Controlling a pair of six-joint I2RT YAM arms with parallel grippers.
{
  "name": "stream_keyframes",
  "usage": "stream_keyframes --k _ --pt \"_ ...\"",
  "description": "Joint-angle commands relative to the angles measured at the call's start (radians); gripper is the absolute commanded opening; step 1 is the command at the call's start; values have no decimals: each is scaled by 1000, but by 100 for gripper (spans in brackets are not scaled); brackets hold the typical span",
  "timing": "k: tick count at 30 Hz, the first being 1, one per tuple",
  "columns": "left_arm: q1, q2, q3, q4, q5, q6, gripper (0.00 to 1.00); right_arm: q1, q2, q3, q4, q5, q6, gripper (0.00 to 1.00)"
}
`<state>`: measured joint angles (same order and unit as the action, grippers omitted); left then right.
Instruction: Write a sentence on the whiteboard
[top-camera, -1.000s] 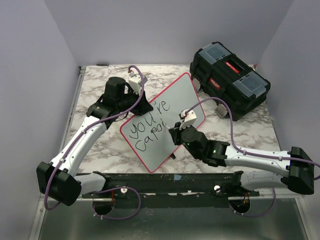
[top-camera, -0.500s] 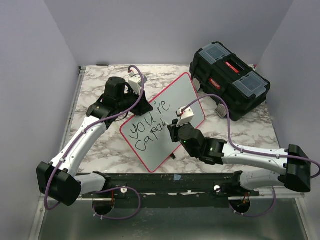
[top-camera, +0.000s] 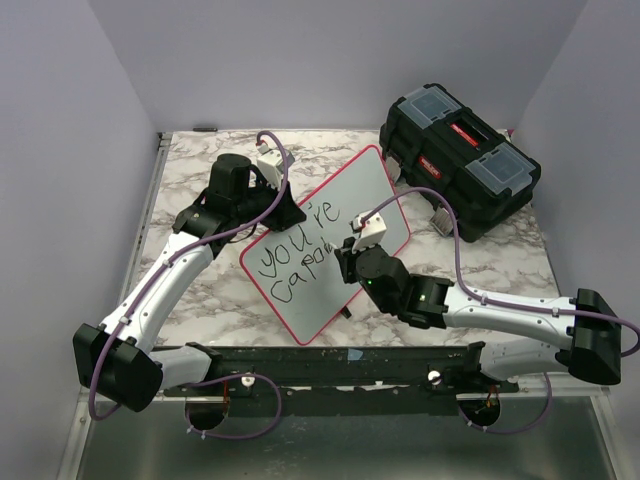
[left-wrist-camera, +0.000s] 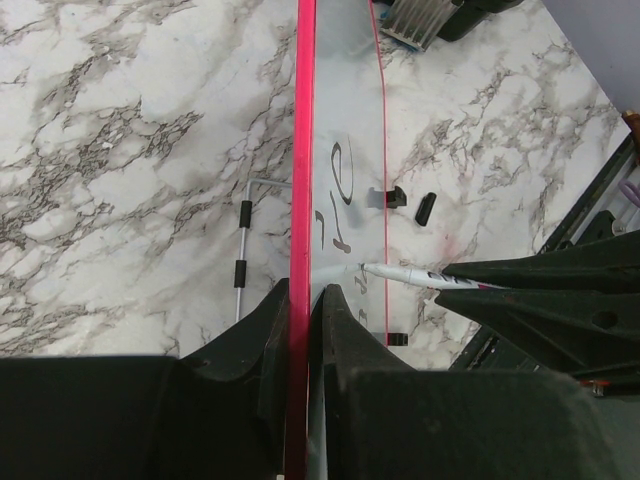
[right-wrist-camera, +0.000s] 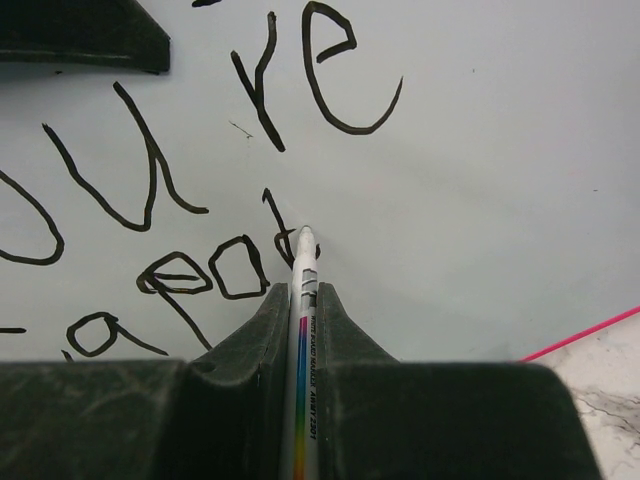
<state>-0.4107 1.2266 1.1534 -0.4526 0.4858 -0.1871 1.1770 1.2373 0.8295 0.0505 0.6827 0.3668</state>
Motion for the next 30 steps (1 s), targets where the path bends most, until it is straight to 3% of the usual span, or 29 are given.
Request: stream_keyframes --k 1,18,30 --pt "-23 10 -26 -85 -45 101 0 0 10 18 26 -68 -6 1" --pt "-23 8 -26 -87 -48 100 0 -1 -178 -82 57 -25 2 0" --pt "-23 9 -26 -86 -46 100 0 -59 -101 -16 35 1 -11 1"
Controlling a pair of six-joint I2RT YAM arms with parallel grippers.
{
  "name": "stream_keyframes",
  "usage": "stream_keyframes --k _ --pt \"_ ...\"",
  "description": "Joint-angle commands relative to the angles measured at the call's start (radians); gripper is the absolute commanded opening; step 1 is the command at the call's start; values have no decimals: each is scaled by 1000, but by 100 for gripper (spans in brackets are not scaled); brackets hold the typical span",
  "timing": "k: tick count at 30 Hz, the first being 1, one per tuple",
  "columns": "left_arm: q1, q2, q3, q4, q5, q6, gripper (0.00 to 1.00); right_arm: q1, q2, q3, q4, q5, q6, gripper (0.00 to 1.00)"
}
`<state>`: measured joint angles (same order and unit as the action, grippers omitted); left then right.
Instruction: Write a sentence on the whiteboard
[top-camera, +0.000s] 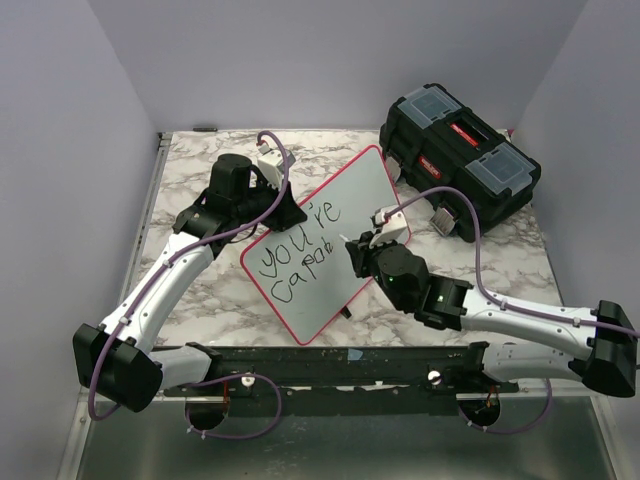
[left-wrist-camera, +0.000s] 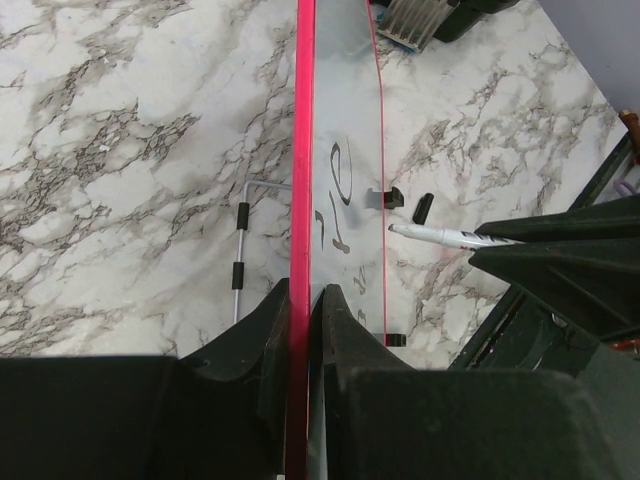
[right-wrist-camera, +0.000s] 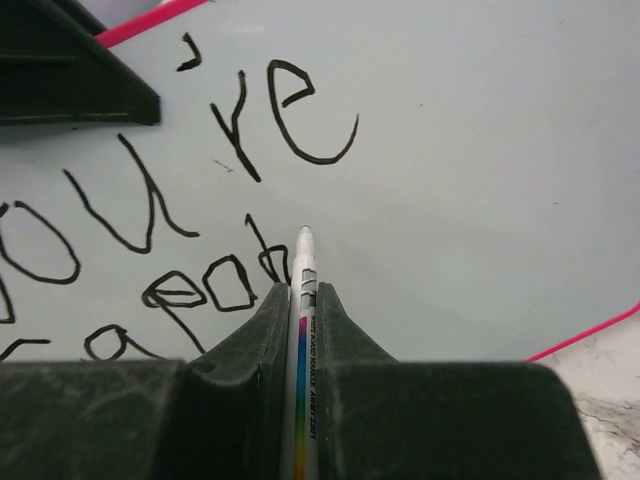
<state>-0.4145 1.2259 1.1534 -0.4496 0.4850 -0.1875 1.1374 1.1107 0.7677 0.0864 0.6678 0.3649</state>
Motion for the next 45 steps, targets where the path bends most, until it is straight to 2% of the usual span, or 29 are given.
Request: stream_keyframes --k 1,18,45 --pt "-20 11 -26 -90 -45 102 0 -22 34 52 2 12 -13 1" --pt "-20 14 -28 -91 -51 103 0 -48 113 88 39 -41 -32 1" --pt "-25 23 -28 -92 -56 105 0 -48 49 -55 -26 -92 58 1"
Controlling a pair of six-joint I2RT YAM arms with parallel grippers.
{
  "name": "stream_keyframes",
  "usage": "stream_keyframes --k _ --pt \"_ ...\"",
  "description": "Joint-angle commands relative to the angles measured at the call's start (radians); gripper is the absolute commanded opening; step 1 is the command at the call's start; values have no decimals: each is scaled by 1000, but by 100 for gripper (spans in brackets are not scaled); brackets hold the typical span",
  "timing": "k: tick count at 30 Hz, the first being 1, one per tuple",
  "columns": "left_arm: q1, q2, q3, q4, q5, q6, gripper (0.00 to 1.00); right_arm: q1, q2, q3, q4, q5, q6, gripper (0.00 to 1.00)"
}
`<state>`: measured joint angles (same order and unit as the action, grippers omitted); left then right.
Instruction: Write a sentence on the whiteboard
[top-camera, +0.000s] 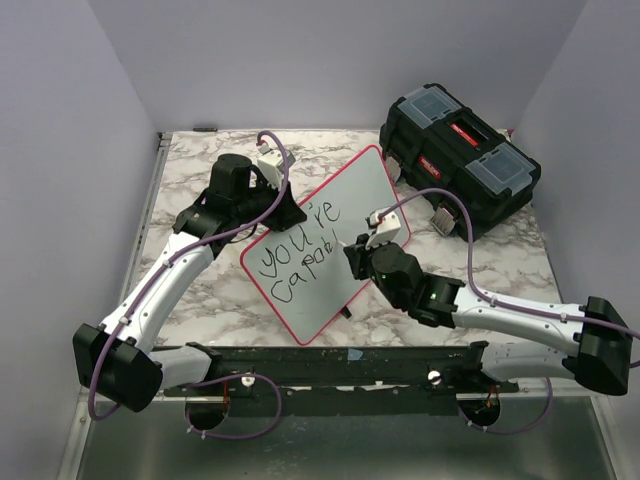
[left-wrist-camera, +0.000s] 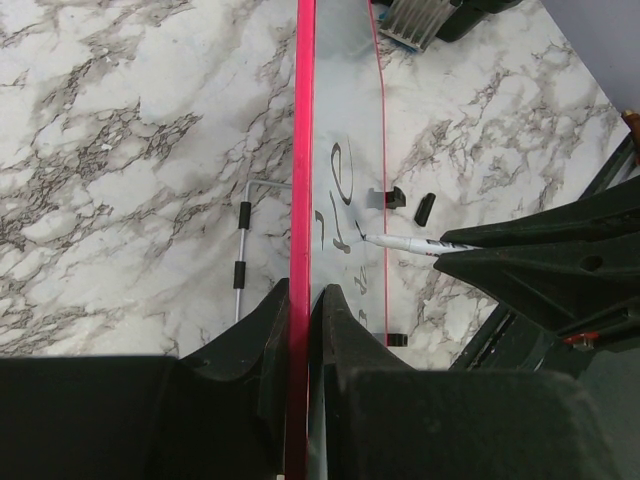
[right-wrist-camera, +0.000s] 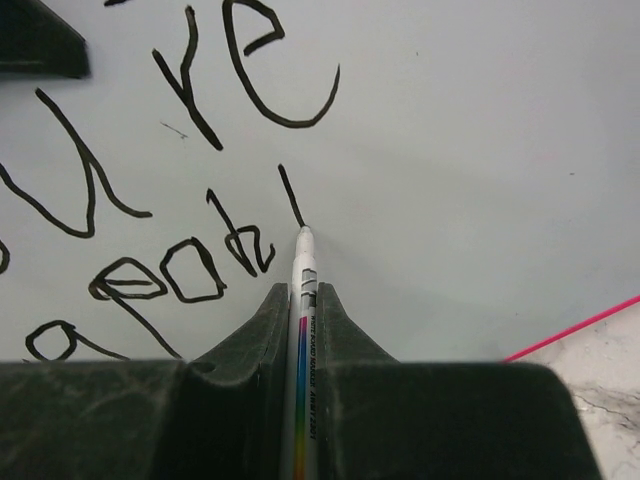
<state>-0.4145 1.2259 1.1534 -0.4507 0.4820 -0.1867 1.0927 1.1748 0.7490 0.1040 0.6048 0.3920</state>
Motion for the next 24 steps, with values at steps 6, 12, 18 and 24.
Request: stream_keyframes --k 6,12,18,24 --pt "-26 26 -27 -92 -55 105 0 -3 -41 -62 -62 -14 41 1" --pt "-26 26 -27 -94 -59 106 0 -4 -45 -56 -67 22 13 1" --pt "-26 26 -28 -95 -62 107 0 -17 -8 -15 -51 54 -40 1" --pt "-27 26 -28 -95 -63 107 0 -60 -3 25 -34 45 -81 1"
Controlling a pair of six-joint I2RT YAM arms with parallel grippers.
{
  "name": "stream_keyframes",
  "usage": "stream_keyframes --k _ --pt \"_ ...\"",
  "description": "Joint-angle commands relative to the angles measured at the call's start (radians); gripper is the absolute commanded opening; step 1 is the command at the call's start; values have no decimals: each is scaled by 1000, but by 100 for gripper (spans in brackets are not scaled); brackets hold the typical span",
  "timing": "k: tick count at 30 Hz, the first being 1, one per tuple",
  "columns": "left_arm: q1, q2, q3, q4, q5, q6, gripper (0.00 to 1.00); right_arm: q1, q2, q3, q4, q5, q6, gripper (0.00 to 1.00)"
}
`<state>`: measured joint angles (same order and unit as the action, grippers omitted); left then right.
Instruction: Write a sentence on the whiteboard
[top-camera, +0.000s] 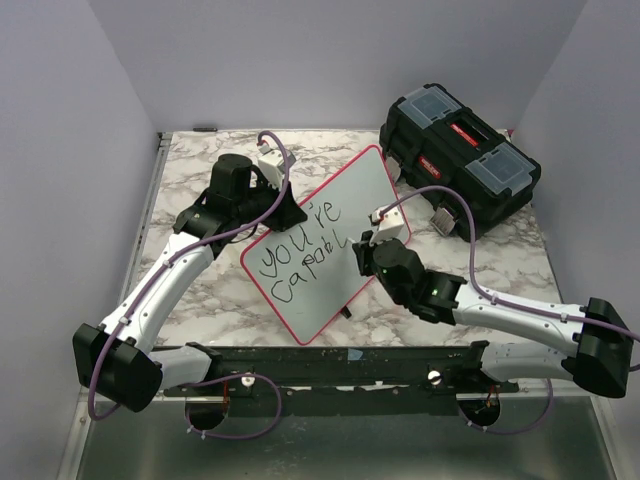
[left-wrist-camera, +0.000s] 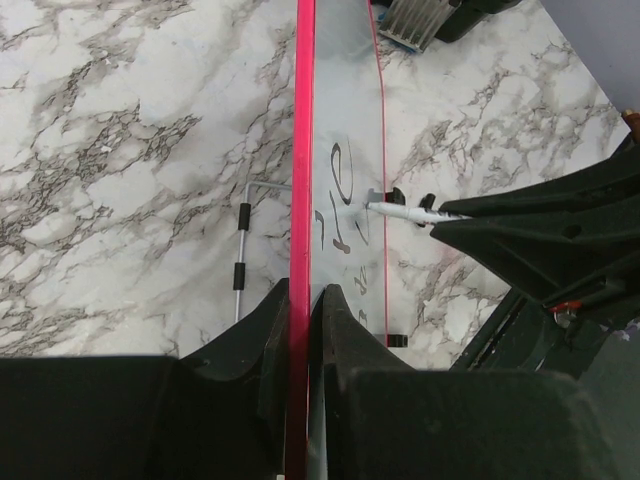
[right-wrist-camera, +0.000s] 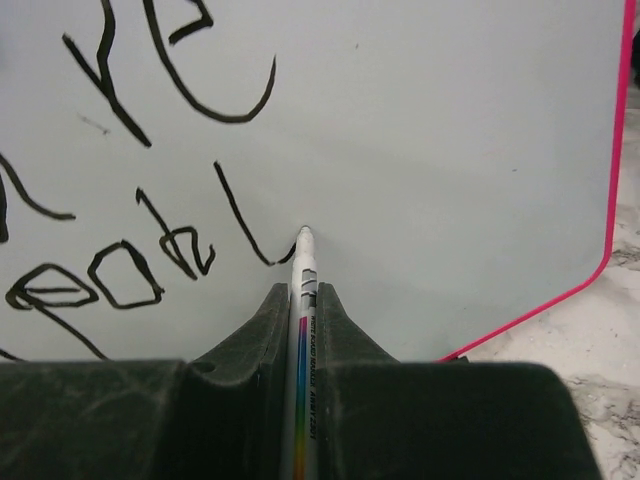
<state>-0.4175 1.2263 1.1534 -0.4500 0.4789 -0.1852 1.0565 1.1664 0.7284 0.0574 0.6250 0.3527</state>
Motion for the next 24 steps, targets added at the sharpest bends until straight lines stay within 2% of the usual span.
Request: stream_keyframes --k 1,11,24 --pt "-24 25 -27 -96 -60 105 0 -27 0 50 13 23 -45 1" --pt "-24 25 -27 -98 -65 106 0 -92 -80 20 25 -123 6 1" --pt "-24 27 -25 -99 -66 108 0 -110 -17 3 81 -206 50 1"
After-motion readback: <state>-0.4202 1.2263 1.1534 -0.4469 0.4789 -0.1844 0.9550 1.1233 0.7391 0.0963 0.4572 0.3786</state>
